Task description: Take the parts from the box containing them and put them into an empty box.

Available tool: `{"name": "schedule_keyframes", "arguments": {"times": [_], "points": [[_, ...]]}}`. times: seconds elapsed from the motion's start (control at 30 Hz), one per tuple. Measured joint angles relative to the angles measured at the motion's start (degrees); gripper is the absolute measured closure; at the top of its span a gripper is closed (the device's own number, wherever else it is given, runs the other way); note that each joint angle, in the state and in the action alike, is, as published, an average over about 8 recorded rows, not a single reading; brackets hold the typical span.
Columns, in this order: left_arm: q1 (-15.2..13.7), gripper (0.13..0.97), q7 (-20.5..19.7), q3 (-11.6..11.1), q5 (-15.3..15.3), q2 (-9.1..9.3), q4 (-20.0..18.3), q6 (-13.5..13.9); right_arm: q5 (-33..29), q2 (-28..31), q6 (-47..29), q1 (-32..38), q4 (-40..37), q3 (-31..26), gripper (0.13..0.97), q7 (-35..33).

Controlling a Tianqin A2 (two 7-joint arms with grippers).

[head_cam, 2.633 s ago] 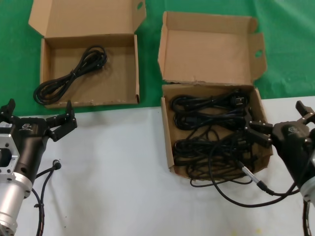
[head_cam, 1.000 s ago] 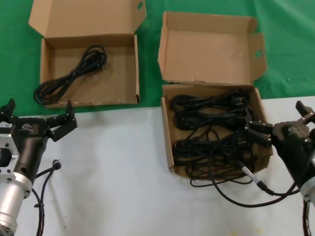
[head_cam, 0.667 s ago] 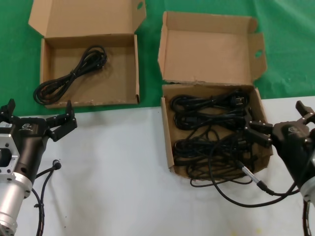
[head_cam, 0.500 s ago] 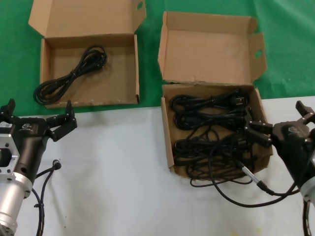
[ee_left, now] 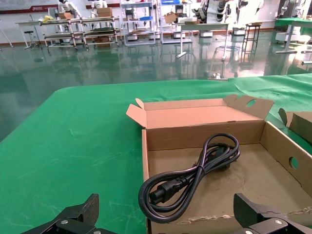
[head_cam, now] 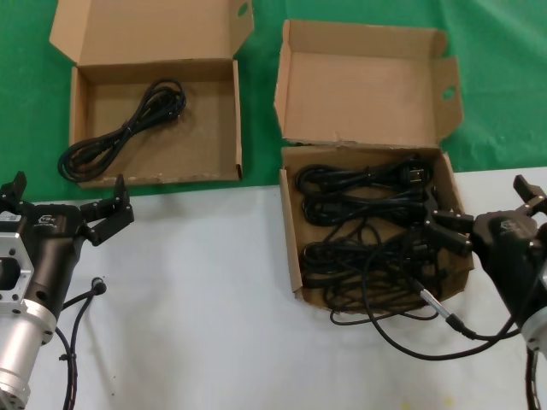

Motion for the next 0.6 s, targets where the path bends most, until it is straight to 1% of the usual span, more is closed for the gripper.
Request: {"name": "schedule_keyframes", "arguments": {"times": [0.6], "points": [[0.0,0.132,0.0,0.0,0.0,0.00,0.0,0.0,0.0,0.0,0.0,0.0,0.0,0.0,0.129,0.0]]}}
